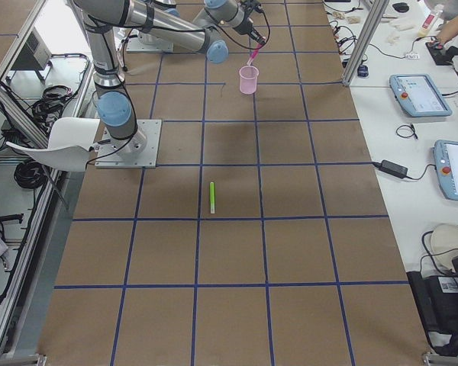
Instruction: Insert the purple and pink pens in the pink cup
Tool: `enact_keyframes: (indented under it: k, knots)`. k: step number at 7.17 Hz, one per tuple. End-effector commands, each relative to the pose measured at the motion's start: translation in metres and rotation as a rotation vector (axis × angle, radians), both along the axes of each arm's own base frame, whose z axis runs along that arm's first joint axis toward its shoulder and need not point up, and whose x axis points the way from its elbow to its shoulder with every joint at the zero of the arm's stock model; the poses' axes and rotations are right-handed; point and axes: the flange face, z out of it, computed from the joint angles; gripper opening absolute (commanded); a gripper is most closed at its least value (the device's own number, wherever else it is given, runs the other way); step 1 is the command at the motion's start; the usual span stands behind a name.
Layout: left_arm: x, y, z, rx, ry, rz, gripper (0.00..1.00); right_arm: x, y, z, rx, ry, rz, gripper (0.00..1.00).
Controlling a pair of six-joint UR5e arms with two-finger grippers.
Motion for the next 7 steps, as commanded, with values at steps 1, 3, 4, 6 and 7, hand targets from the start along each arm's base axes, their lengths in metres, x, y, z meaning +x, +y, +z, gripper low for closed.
enact_keyframes:
  k: [1, 3, 4, 6, 7]
  knots:
    - [-0.051, 0.003, 0.062, 0.158, 0.018, 0.288, 0.0, 0.001, 0.003, -0.014, -0.066, -0.025, 0.011, 0.0]
    - [-0.105, 0.004, 0.099, 0.297, 0.02, 0.489, 0.0, 0.004, 0.004, -0.051, -0.14, -0.052, 0.018, 0.0]
    - [-0.14, 0.002, 0.116, 0.352, 0.008, 0.576, 0.0, 0.002, 0.008, -0.06, -0.158, -0.055, 0.014, 0.0]
    - [-0.187, 0.009, 0.135, 0.527, 0.032, 0.818, 0.0, -0.006, 0.027, -0.081, -0.138, -0.041, 0.01, 0.0]
    - [-0.206, 0.012, 0.14, 0.571, 0.034, 0.853, 0.0, -0.008, 0.031, -0.086, -0.134, -0.039, 0.01, 0.0]
